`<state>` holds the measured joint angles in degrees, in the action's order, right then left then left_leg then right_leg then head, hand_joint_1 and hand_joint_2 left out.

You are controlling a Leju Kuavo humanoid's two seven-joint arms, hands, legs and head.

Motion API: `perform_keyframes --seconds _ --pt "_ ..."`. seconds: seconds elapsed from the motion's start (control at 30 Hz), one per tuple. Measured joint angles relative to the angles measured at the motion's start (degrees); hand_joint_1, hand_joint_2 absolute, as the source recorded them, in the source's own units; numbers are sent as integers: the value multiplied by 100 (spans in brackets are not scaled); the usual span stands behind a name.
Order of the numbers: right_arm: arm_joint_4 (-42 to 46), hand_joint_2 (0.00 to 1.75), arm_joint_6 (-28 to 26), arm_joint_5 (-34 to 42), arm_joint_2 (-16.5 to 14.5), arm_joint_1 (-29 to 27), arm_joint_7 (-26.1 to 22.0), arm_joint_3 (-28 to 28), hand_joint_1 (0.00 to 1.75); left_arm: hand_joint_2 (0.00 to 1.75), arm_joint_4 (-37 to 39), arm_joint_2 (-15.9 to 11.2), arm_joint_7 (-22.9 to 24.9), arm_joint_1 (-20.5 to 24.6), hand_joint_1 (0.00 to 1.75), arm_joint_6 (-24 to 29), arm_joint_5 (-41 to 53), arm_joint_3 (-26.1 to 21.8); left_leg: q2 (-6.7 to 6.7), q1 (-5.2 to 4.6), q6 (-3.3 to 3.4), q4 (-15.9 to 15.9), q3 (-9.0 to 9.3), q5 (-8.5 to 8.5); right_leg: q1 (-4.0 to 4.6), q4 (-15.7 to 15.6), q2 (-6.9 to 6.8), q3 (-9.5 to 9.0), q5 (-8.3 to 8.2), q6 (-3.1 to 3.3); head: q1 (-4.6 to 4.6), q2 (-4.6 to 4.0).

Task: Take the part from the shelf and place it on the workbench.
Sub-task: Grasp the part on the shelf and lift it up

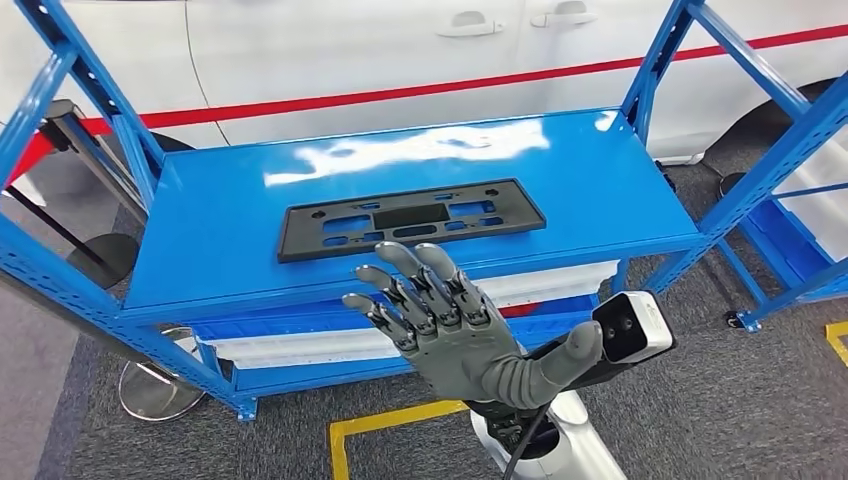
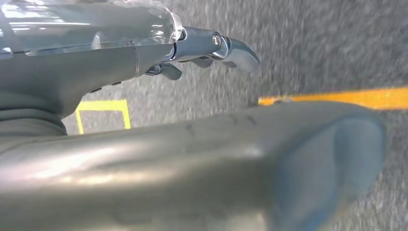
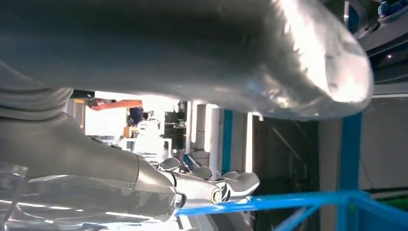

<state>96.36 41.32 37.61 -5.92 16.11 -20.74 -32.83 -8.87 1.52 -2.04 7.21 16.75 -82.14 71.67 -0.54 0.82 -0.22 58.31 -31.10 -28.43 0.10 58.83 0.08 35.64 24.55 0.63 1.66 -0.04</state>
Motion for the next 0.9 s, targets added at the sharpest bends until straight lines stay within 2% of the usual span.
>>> perform_keyframes --seconds 0.07,0.1,0.17,0.2,0.23,0.27,0.3,0.33,0.37,0.4,0.43,0.5,0.57,0.63,0.7,0.73,0.77,0.8,0.83,0.87,0.9 --pt "1 0 3 2 -21 10 3 1 0 0 0 -5 -1 9 0 -2 -2 1 13 -8 -51 116 -6 -90 -39 -96 -1 -102 11 40 9 0" --pt "2 0 4 2 -34 18 4 2 0 0 0 -9 -1 15 0 -4 -2 2 17 -11 -69 350 -110 -205 -59 -136 -8 -161 24 63 16 0" --pt "-4 0 8 3 -49 25 9 3 0 0 0 -17 4 9 0 -12 -2 2 20 -5 -93 1101 -514 -502 -51 -149 -21 -236 81 103 30 0" --pt "-9 0 12 3 -51 22 15 3 0 0 0 -20 9 1 0 -17 -3 2 20 -4 -104 1447 -734 -592 -46 -147 -21 -266 113 111 29 -1" --pt "-14 0 16 4 -52 17 24 3 0 0 0 -22 13 -9 0 -21 -4 2 20 -4 -110 1618 -873 -570 -43 -145 -17 -303 146 113 29 -1" --pt "-17 0 22 7 -54 15 38 2 0 0 0 -24 18 -15 0 -24 -5 2 21 -4 -110 1572 -908 -429 -42 -144 -12 -350 182 109 28 -1" --pt "-19 0 30 11 -56 15 54 2 0 0 1 -27 20 -19 0 -26 -7 2 22 -4 -104 1305 -832 -189 -42 -143 -6 -409 222 101 28 -1" --pt "-19 0 40 17 -58 15 67 2 0 0 2 -31 21 -20 0 -27 -13 2 28 -4 -87 894 -681 84 -42 -142 -3 -467 268 86 28 0" --pt "-22 0 56 25 -60 18 77 2 0 0 4 -35 23 -17 0 -27 -20 2 34 -15 -65 510 -520 273 -30 -134 -1 -513 315 62 27 0" --pt "-25 0 74 33 -62 21 82 2 0 0 8 -38 23 -12 0 -26 -29 2 38 -26 -32 227 -399 378 -22 -130 2 -538 351 35 27 0" --pt "-29 0 90 40 -64 23 84 2 0 0 10 -38 25 -9 0 -25 -37 2 39 -38 0 68 -337 399 -14 -124 2 -551 374 6 25 0" --pt "-37 0 109 55 -71 30 85 3 0 0 13 -38 29 -12 0 -20 -45 2 29 -41 71 10 -307 339 -6 -103 2 -559 384 -47 24 0" --pt "-41 0 122 71 -75 40 85 4 0 0 15 -40 30 -21 0 -10 -51 2 21 -21 141 -38 -226 308 -16 62 0 -518 448 -102 18 0" --pt "-47 0 142 84 -76 48 85 5 0 0 20 -41 29 -18 0 0 -57 2 19 -12 197 -67 -131 265 -41 613 -1 -224 670 -152 10 0" --pt "-65 0 160 90 -75 43 85 7 0 0 22 -41 30 -20 0 4 -60 2 18 -17 220 -69 -66 203 -52 1332 -3 264 905 -183 7 0" --pt "-77 0 167 91 -74 38 85 7 0 0 22 -40 31 -24 0 4 -62 2 16 -19 220 -69 -26 166 -55 1522 -3 449 903 -190 8 0" --pt "-87 0 174 92 -74 35 85 7 0 0 22 -40 32 -28 0 4 -64 2 11 -19 215 -68 24 126 -55 1514 -4 539 785 -186 7 0" --pt "-94 0 183 92 -74 35 85 7 0 0 22 -39 33 -29 0 4 -67 2 5 -20 205 -69 89 80 -53 1277 -4 512 542 -172 7 0" --pt "-97 0 190 93 -74 36 85 8 0 0 22 -37 34 -28 0 4 -69 2 -1 -20 191 -71 162 29 -46 881 -4 398 234 -144 6 0" --pt "-99 0 196 93 -74 36 85 9 0 0 22 -35 35 -26 0 4 -73 2 -6 -22 171 -75 230 -18 -27 517 -4 274 21 -113 10 0" --pt "-103 0 199 94 -75 38 85 10 0 0 22 -33 36 -23 0 4 -75 2 -10 -23 142 -81 274 -61 -2 210 -5 174 -78 -76 7 0"
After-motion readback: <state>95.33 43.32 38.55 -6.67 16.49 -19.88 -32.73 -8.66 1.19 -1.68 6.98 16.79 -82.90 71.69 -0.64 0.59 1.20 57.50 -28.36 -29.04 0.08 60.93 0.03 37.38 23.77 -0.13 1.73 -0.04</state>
